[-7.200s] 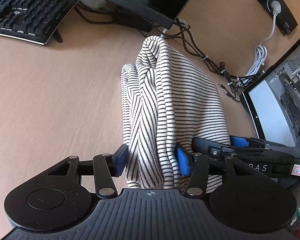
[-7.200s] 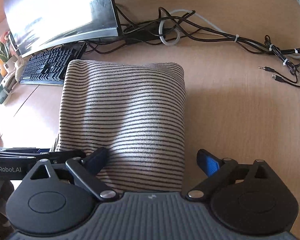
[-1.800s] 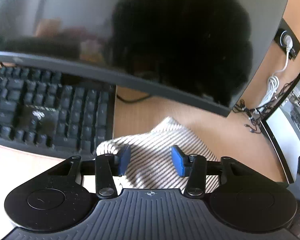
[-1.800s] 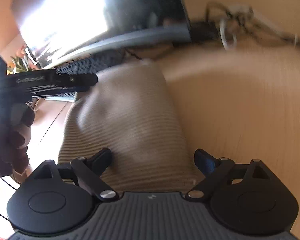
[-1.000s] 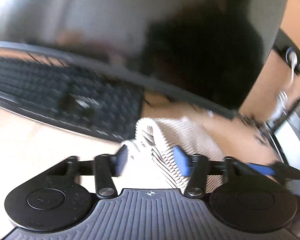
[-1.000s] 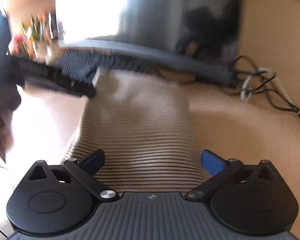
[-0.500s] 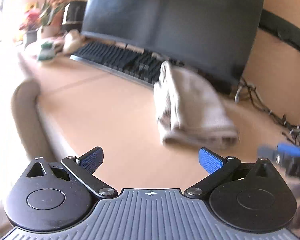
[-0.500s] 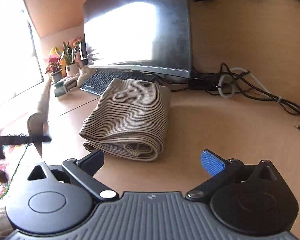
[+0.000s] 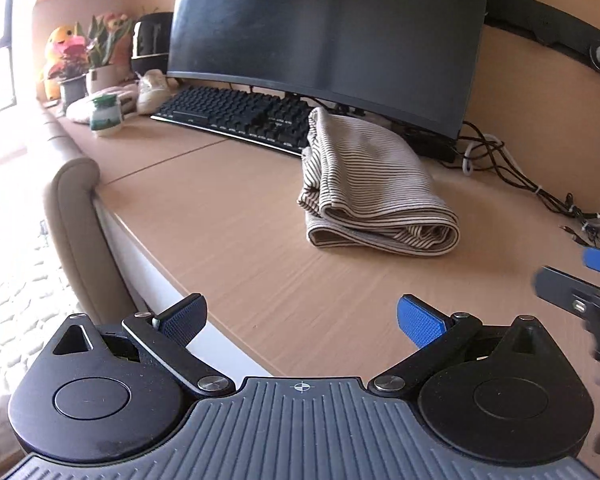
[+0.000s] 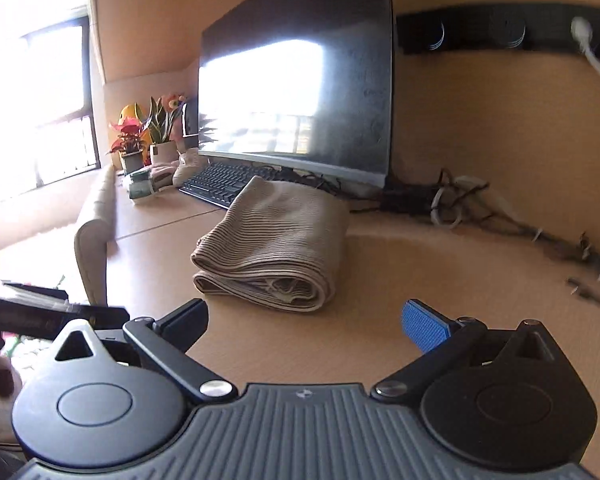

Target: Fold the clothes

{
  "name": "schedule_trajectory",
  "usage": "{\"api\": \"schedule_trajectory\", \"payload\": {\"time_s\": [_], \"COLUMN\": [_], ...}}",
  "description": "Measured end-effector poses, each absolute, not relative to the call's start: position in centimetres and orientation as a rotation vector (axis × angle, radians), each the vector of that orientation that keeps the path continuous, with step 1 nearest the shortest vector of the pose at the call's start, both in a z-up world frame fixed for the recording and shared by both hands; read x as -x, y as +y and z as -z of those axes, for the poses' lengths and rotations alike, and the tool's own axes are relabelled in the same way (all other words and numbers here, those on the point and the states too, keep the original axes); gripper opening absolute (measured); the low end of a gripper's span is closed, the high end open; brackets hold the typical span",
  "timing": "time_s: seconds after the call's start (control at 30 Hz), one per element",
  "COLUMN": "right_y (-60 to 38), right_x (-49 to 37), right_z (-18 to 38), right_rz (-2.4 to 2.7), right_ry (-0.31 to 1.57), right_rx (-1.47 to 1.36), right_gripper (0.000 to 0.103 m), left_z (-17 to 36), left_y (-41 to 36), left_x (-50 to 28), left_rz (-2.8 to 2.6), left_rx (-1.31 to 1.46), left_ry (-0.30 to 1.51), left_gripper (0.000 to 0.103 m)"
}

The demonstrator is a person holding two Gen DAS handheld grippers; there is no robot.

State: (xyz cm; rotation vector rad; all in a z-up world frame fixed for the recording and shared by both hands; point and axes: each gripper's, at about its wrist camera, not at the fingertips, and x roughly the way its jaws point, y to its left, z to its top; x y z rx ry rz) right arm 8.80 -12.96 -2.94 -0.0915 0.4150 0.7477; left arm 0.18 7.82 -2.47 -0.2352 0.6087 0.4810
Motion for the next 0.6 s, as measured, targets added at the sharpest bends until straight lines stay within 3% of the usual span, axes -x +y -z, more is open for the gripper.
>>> {"api": "schedule_trajectory", "payload": {"time_s": [0.6], "right_y": [-13.2], "right_x": [-9.3], "right_z": [1.6], "right_rz": [-0.736], "right_ry": [0.451], "right_rx": [0.078], "right_gripper": [0.103], "left_z": [0.9], "left_y": [5.1], "left_x": [0.3], "left_rz": [-0.494], "left_rx": [0.21], "left_ry": [0.568], "left_gripper": [0.103]}}
